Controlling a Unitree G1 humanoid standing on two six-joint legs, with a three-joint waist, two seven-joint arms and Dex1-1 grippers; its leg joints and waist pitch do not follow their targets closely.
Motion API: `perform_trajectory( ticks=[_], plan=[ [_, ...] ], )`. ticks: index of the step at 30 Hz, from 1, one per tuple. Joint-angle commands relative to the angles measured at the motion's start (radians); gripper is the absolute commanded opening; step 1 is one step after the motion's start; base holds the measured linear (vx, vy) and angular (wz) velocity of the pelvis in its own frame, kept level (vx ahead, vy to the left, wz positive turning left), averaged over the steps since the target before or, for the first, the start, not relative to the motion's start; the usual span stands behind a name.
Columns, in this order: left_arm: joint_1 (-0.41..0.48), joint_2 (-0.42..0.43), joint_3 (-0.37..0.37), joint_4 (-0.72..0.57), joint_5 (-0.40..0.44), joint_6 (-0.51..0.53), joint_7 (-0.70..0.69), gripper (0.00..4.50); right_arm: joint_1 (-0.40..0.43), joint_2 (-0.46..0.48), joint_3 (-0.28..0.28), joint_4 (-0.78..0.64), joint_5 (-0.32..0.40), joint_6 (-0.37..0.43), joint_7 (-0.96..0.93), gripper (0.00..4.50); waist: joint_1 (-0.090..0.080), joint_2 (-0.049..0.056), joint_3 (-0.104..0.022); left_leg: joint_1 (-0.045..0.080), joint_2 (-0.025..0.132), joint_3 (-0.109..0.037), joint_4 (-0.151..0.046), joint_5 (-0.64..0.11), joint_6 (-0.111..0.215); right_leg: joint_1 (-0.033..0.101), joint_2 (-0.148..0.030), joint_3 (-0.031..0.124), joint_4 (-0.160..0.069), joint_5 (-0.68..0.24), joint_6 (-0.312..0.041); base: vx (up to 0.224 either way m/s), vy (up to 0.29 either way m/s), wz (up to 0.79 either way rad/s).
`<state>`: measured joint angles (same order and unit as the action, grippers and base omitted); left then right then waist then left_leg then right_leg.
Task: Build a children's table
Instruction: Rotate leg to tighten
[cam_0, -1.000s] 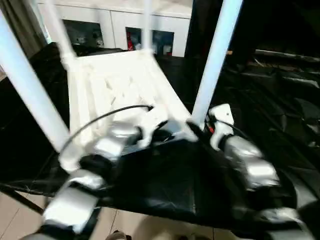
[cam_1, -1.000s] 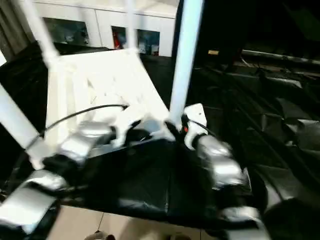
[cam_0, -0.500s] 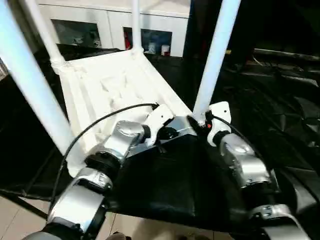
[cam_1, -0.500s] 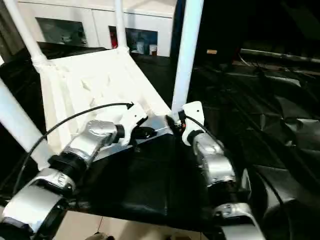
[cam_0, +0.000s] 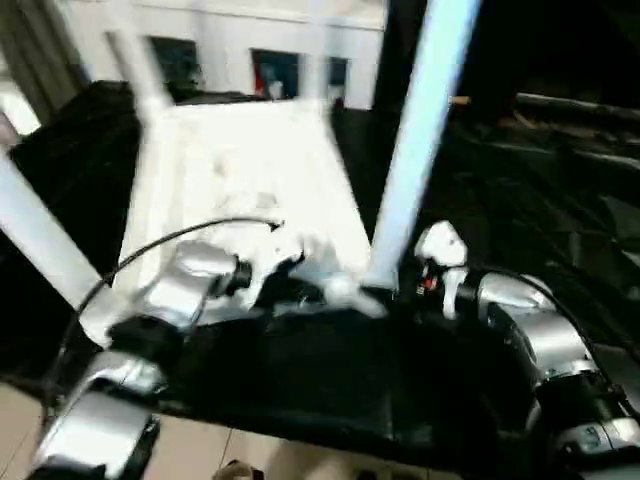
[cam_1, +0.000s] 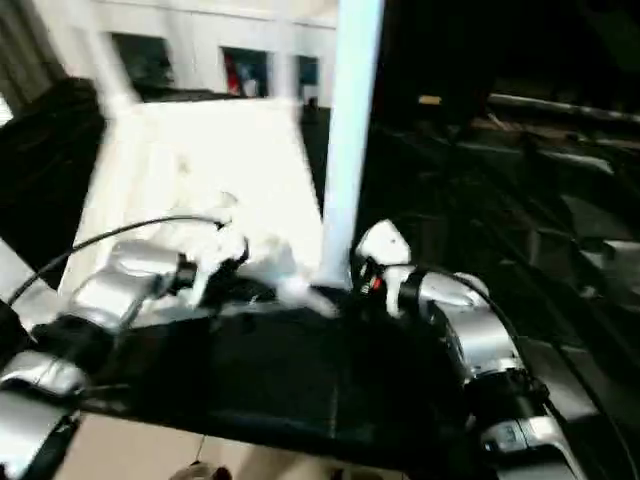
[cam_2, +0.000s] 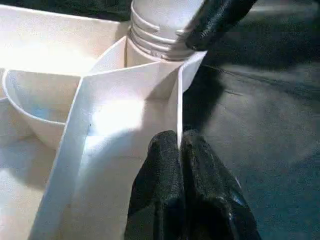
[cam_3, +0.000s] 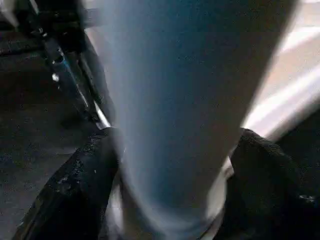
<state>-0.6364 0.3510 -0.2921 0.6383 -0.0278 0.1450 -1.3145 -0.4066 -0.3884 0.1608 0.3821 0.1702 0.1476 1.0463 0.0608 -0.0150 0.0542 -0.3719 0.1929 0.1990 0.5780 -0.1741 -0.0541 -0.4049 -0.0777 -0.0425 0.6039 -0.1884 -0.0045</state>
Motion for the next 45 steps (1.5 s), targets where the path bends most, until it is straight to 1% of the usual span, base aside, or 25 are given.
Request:
perform_trajectory(
  ticks=[1, 4, 6, 7, 9, 10, 17, 18, 19, 21, 22, 23, 24, 25, 26, 27, 28, 29, 30, 34, 35, 38, 40, 43, 45],
  plan=[
    [0.011, -0.001, -0.022, -0.023, -0.016, 0.008, -0.047, 0.0, 0.014, -0.028, 0.001, -0.021, 0.012, 0.018, 0.032, 3.56, 0.002, -0.001, -0.06, 0.023, 0.046, -0.01, -0.061, -0.206, 0.067, 0.042, -0.055, 0.039, -0.065, -0.106, -0.27, 0.0, 0.0, 0.0],
    [0.018, 0.014, -0.014, -0.034, -0.019, 0.013, -0.056, 0.0, 0.025, -0.039, 0.008, -0.03, 0.012, 0.027, 0.047, 3.56, 0.002, -0.004, -0.06, 0.017, 0.042, -0.012, -0.061, -0.208, 0.058, 0.047, -0.059, 0.038, -0.065, -0.133, -0.26, 0.0, 0.0, 0.0],
    [0.021, 0.017, -0.011, -0.041, -0.019, 0.017, -0.055, 0.0, 0.026, -0.039, 0.01, -0.029, 0.013, 0.029, 0.049, 3.32, 0.0, -0.006, -0.058, 0.016, 0.042, -0.012, -0.062, -0.213, 0.056, 0.047, -0.06, 0.038, -0.067, -0.151, -0.255, 0.0, 0.0, 0.0],
    [0.021, 0.016, -0.01, -0.042, -0.019, 0.018, -0.054, 0.0, 0.025, -0.036, 0.01, -0.029, 0.015, 0.031, 0.048, 3.32, -0.001, -0.006, -0.059, 0.015, 0.04, -0.013, -0.061, -0.212, 0.054, 0.048, -0.06, 0.039, -0.069, -0.165, -0.247, 0.0, 0.0, 0.0],
    [0.021, 0.014, -0.004, -0.042, -0.019, 0.016, -0.038, 0.0, 0.023, -0.028, 0.007, -0.032, 0.021, 0.037, 0.045, 3.14, -0.002, -0.007, -0.059, 0.015, 0.041, -0.013, -0.061, -0.203, 0.055, 0.047, -0.06, 0.038, -0.068, -0.164, -0.243, 0.0, 0.0, 0.0],
    [0.022, 0.014, -0.003, -0.045, -0.02, 0.017, -0.033, 0.0, 0.023, -0.026, 0.006, -0.034, 0.024, 0.042, 0.047, 2.92, -0.002, -0.007, -0.06, 0.015, 0.04, -0.013, -0.061, -0.2, 0.055, 0.047, -0.059, 0.038, -0.068, -0.159, -0.244, 0.0, 0.0, 0.0],
    [0.008, -0.015, 0.016, -0.022, -0.011, 0.012, 0.043, 0.0, 0.029, 0.002, -0.002, -0.028, 0.029, 0.047, 0.011, 2.71, -0.004, -0.011, -0.058, 0.015, 0.04, -0.012, -0.061, -0.205, 0.053, 0.045, -0.06, 0.039, -0.071, -0.181, -0.239, 0.0, 0.0, 0.0],
    [0.002, -0.025, 0.022, -0.011, -0.005, 0.012, 0.075, 0.0, 0.028, 0.014, -0.009, -0.018, 0.025, 0.046, -0.016, 2.7, -0.004, -0.012, -0.058, 0.015, 0.039, -0.014, -0.061, -0.209, 0.048, 0.045, -0.061, 0.039, -0.072, -0.202, -0.23, 0.0, 0.0, 0.0],
    [-0.019, -0.055, 0.037, 0.028, 0.013, 0.009, 0.17, 0.0, 0.021, 0.048, -0.026, 0.018, 0.006, 0.044, -0.109, 2.7, -0.006, -0.014, -0.057, 0.014, 0.038, -0.013, -0.06, -0.211, 0.047, 0.044, -0.06, 0.039, -0.073, -0.208, -0.228, 0.0, 0.0, 0.0],
    [-0.037, -0.079, 0.048, 0.059, 0.026, 0.009, 0.242, 0.0, 0.013, 0.076, -0.039, 0.051, -0.013, 0.041, -0.191, 2.7, -0.01, -0.014, -0.054, 0.017, 0.034, -0.014, -0.061, -0.238, 0.028, 0.04, -0.06, 0.039, -0.081, -0.274, -0.212, 0.0, 0.0, 0.0],
    [-0.061, -0.117, 0.059, 0.1, 0.04, 0.012, 0.34, 0.0, 0.002, 0.123, -0.059, 0.096, -0.04, 0.038, -0.32, 2.7, -0.01, -0.015, -0.053, 0.017, 0.034, -0.017, -0.062, -0.256, 0.018, 0.04, -0.062, 0.038, -0.085, -0.325, -0.195, 0.0, 0.0, 0.0],
    [-0.072, -0.137, 0.065, 0.115, 0.043, 0.02, 0.38, 0.0, -0.001, 0.15, -0.072, 0.113, -0.047, 0.035, -0.383, 2.69, -0.015, -0.013, -0.049, 0.02, 0.033, -0.016, -0.063, -0.281, 0.004, 0.031, -0.061, 0.04, -0.09, -0.374, -0.182, 0.0, 0.0, 0.0],
    [-0.082, -0.157, 0.069, 0.128, 0.046, 0.028, 0.419, 0.0, -0.003, 0.179, -0.086, 0.123, -0.049, 0.036, -0.443, 2.69, -0.016, -0.013, -0.052, 0.02, 0.034, -0.021, -0.065, -0.288, -0.007, 0.033, -0.063, 0.039, -0.09, -0.397, -0.171, 0.0, 0.0, 0.0],
    [-0.091, -0.179, 0.073, 0.141, 0.049, 0.033, 0.459, 0.0, -0.002, 0.209, -0.1, 0.129, -0.048, 0.044, -0.499, 2.69, -0.018, -0.014, -0.052, 0.019, 0.034, -0.02, -0.066, -0.287, -0.009, 0.032, -0.062, 0.039, -0.091, -0.395, -0.167, 0.0, 0.0, 0.0],
    [-0.098, -0.196, 0.074, 0.148, 0.05, 0.038, 0.484, 0.0, -0.003, 0.23, -0.107, 0.133, -0.05, 0.052, -0.543, 2.69, -0.018, -0.015, -0.053, 0.019, 0.034, -0.022, -0.067, -0.283, -0.009, 0.036, -0.061, 0.039, -0.091, -0.378, -0.163, 0.0, 0.0, 0.0],
    [-0.105, -0.218, 0.075, 0.154, 0.051, 0.043, 0.513, 0.0, -0.003, 0.256, -0.112, 0.14, -0.057, 0.061, -0.595, 2.69, -0.021, -0.014, -0.054, 0.017, 0.033, -0.021, -0.067, -0.282, -0.003, 0.033, -0.06, 0.041, -0.089, -0.364, -0.164, 0.0, 0.0, 0.0],
    [-0.109, -0.237, 0.074, 0.157, 0.051, 0.047, 0.531, 0.0, -0.004, 0.274, -0.103, 0.145, -0.069, 0.058, -0.623, 2.69, -0.023, -0.011, -0.055, 0.017, 0.032, -0.02, -0.065, -0.274, 0.001, 0.034, -0.058, 0.041, -0.089, -0.33, -0.17, 0.0, 0.0, 0.0],
    [-0.111, -0.253, 0.071, 0.158, 0.051, 0.049, 0.54, 0.0, -0.005, 0.289, -0.092, 0.148, -0.079, 0.052, -0.636, 2.69, -0.023, -0.012, -0.056, 0.016, 0.032, -0.02, -0.066, -0.27, 0.003, 0.036, -0.057, 0.041, -0.087, -0.317, -0.172, 0.0, 0.0, 0.0],
    [-0.113, -0.272, 0.065, 0.16, 0.054, 0.044, 0.543, 0.0, -0.007, 0.313, -0.082, 0.15, -0.087, 0.044, -0.648, 2.69, -0.022, -0.009, -0.056, 0.016, 0.031, -0.019, -0.064, -0.265, 0.009, 0.036, -0.058, 0.042, -0.087, -0.301, -0.175, 0.0, 0.0, 0.0],
    [-0.113, -0.292, 0.054, 0.164, 0.055, 0.033, 0.524, 0.0, -0.019, 0.335, -0.069, 0.16, -0.103, 0.012, -0.655, 2.69, -0.023, -0.008, -0.058, 0.013, 0.029, -0.017, -0.063, -0.25, 0.028, 0.04, -0.058, 0.041, -0.087, -0.276, -0.179, 0.0, 0.0, 0.0],
    [-0.114, -0.291, 0.053, 0.169, 0.055, 0.027, 0.519, 0.0, -0.023, 0.337, -0.074, 0.166, -0.099, 0.003, -0.648, 3.25, -0.023, -0.01, -0.058, 0.013, 0.028, -0.017, -0.062, -0.254, 0.03, 0.04, -0.058, 0.04, -0.088, -0.284, -0.178, 0.0, 0.0, 0.0],
    [-0.106, -0.269, 0.049, 0.165, 0.054, 0.014, 0.475, 0.0, -0.03, 0.319, -0.087, 0.158, -0.067, 0.001, -0.59, 3.45, -0.023, -0.009, -0.058, 0.012, 0.03, -0.019, -0.064, -0.262, 0.033, 0.041, -0.059, 0.04, -0.089, -0.313, -0.17, 0.0, 0.0, 0.0],
    [-0.093, -0.244, 0.041, 0.151, 0.051, 0.006, 0.43, 0.0, -0.032, 0.283, -0.068, 0.143, -0.068, -0.002, -0.532, 3.71, -0.022, -0.011, -0.061, 0.011, 0.032, -0.019, -0.064, -0.25, 0.039, 0.043, -0.059, 0.039, -0.086, -0.289, -0.175, 0.0, 0.0, 0.0],
    [-0.076, -0.21, 0.035, 0.129, 0.045, 0.002, 0.363, 0.0, -0.024, 0.231, -0.042, 0.111, -0.063, -0.013, -0.426, 3.79, -0.022, -0.014, -0.061, 0.008, 0.032, -0.017, -0.061, -0.232, 0.05, 0.047, -0.059, 0.04, -0.081, -0.246, -0.189, 0.0, 0.0, 0.0],
    [-0.057, -0.167, 0.025, 0.109, 0.042, -0.008, 0.284, 0.0, -0.006, 0.166, -0.014, 0.063, -0.041, -0.023, -0.288, 3.79, -0.02, -0.014, -0.061, 0.007, 0.032, -0.017, -0.058, -0.225, 0.065, 0.05, -0.061, 0.039, -0.082, -0.241, -0.192, 0.0, 0.0, 0.0]
  ],
)
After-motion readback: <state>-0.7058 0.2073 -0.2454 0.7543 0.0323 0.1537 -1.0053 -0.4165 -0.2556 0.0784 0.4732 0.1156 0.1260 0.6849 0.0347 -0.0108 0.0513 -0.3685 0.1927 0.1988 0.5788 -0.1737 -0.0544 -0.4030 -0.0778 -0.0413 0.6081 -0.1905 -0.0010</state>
